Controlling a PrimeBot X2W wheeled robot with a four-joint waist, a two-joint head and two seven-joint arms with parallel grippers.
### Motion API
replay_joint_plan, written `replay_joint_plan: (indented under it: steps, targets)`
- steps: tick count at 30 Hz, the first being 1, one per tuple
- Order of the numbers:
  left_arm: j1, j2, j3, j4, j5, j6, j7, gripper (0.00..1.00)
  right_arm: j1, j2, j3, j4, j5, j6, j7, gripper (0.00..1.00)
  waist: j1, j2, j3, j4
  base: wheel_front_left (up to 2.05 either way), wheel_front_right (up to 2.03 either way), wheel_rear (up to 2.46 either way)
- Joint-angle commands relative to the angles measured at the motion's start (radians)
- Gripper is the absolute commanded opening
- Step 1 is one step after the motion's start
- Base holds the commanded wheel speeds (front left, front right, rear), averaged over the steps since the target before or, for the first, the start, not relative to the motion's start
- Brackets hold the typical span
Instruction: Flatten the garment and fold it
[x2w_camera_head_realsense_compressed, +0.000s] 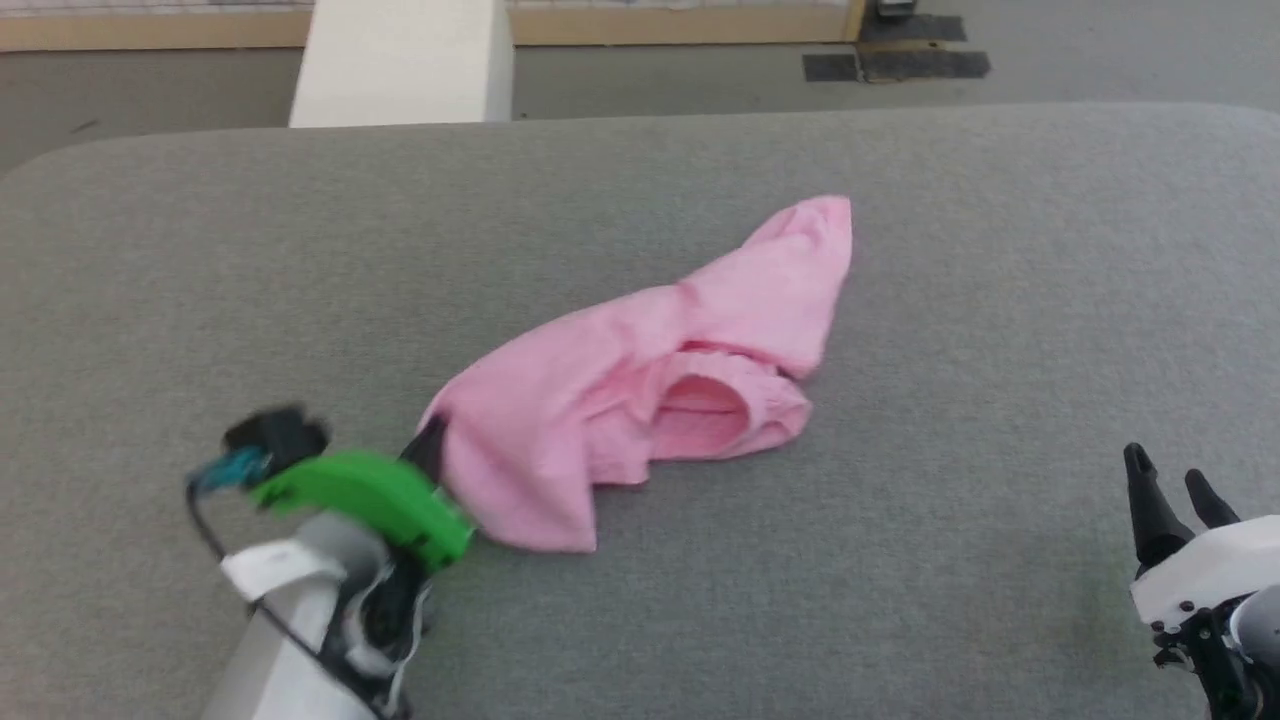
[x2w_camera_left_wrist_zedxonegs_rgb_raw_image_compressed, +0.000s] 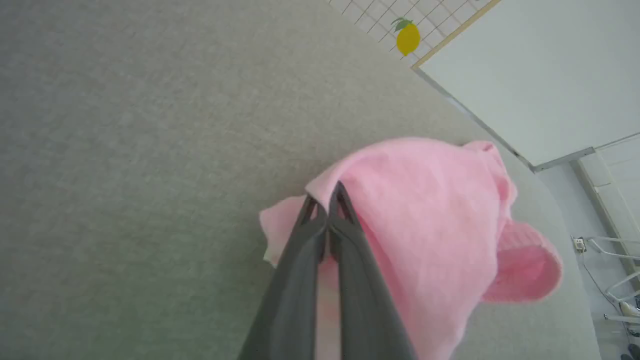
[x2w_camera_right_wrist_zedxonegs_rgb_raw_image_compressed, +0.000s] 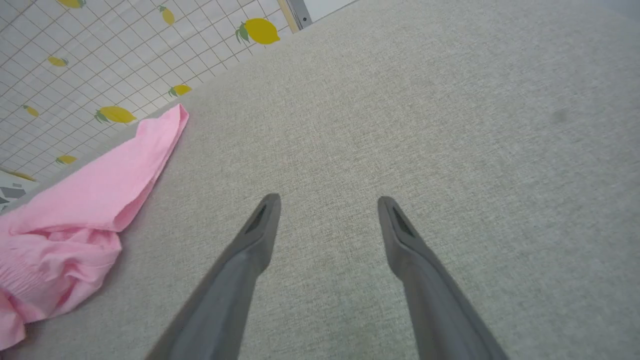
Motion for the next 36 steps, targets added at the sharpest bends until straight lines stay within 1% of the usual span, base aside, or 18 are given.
replay_joint_plan:
  steps: [1,2,3,4,5,7,9,10,12,14,16,17,19,22,25,28,30,36]
  targets:
    - [0.038,0.011,0.021,0.028,-0.010,0.024,-0.008,0.00,0.013,0.000,0.010,-0.007,-0.003,-0.001,0.005,1.00,0.0000,0.0000,-0.021,0.031,0.00,0.00,0.00]
    - [0.057,0.005,0.046,0.046,-0.031,0.038,-0.014,0.00,0.013,0.000,0.015,-0.008,-0.002,-0.001,0.007,1.00,0.0000,0.0000,-0.022,0.039,0.00,0.00,0.00]
    - [0.070,0.003,0.059,0.061,-0.041,0.047,-0.017,0.13,0.012,0.000,0.020,-0.010,-0.003,-0.001,0.008,1.00,0.0000,0.0000,-0.022,0.044,0.00,0.00,0.00]
    - [0.080,0.005,0.065,0.077,-0.043,0.056,-0.021,1.00,0.011,0.000,0.026,-0.013,-0.004,-0.001,0.010,1.00,0.0000,0.0000,-0.021,0.050,0.00,0.00,0.00]
    - [0.084,0.003,0.074,0.084,-0.047,0.060,-0.030,1.00,0.008,0.000,0.034,-0.014,-0.006,-0.001,0.011,1.00,0.0000,0.0000,-0.020,0.054,0.00,0.00,0.00]
    - [0.083,-0.001,0.087,0.079,-0.051,0.048,-0.060,1.00,0.003,0.000,0.054,-0.017,-0.009,-0.001,0.015,1.00,0.0000,0.0000,-0.019,0.060,0.00,0.00,0.00]
    - [0.068,0.011,0.089,0.041,-0.021,0.005,-0.134,1.00,-0.002,0.000,0.073,-0.024,-0.015,-0.001,0.018,1.00,0.0000,0.0000,-0.018,0.071,0.00,0.00,0.00]
    - [0.057,0.026,0.087,0.013,0.018,-0.020,-0.201,1.00,-0.004,0.000,0.084,-0.031,-0.021,-0.001,0.019,1.00,0.0000,0.0000,-0.018,0.078,0.00,0.00,0.00]
    - [0.047,0.050,0.083,-0.029,0.097,-0.045,-0.316,1.00,-0.009,0.000,0.115,-0.049,-0.041,-0.001,0.025,1.00,0.0000,0.0000,-0.018,0.087,0.00,0.00,0.00]
    - [0.046,0.079,0.072,-0.070,0.204,-0.049,-0.364,1.00,-0.017,0.000,0.164,-0.072,-0.060,-0.001,0.038,1.00,0.0000,0.0000,-0.018,0.096,0.00,0.00,0.00]
    - [0.056,0.090,0.060,-0.107,0.298,-0.053,-0.375,1.00,-0.031,0.000,0.234,-0.094,-0.085,-0.001,0.062,1.00,0.0000,0.0000,-0.016,0.104,0.00,0.00,0.00]
    - [0.063,0.089,0.057,-0.121,0.332,-0.054,-0.376,1.00,-0.040,0.000,0.270,-0.100,-0.092,-0.001,0.077,1.00,0.0000,0.0000,-0.015,0.108,0.00,0.00,0.00]
    - [0.091,0.076,0.055,-0.158,0.405,-0.052,-0.377,1.00,-0.070,0.000,0.372,-0.107,-0.113,-0.001,0.118,1.00,0.0000,0.0000,-0.010,0.115,0.00,0.00,0.00]
    - [0.126,0.057,0.055,-0.186,0.467,-0.052,-0.377,1.00,-0.129,0.000,0.507,-0.083,-0.129,-0.001,0.176,1.00,0.0000,0.0000,0.000,0.126,0.00,0.00,0.00]
    - [0.144,0.038,0.060,-0.200,0.505,-0.064,-0.378,1.00,-0.209,0.000,0.623,-0.017,-0.153,-0.001,0.227,1.00,0.0000,0.0000,0.018,0.146,0.00,0.00,0.00]
    - [0.145,0.019,0.065,-0.203,0.527,-0.079,-0.378,1.00,-0.283,0.000,0.683,0.070,-0.179,-0.001,0.259,1.00,0.0000,0.0000,0.034,0.168,0.00,0.00,0.00]
    - [0.139,0.008,0.070,-0.200,0.536,-0.091,-0.378,1.00,-0.325,0.000,0.702,0.130,-0.193,-0.001,0.270,1.00,0.0000,0.0000,0.045,0.185,0.00,0.00,0.00]
    - [0.128,-0.031,0.097,-0.187,0.551,-0.121,-0.378,1.00,-0.413,0.000,0.740,0.276,-0.197,-0.001,0.240,1.00,0.0000,0.0000,0.061,0.213,0.00,0.00,0.00]
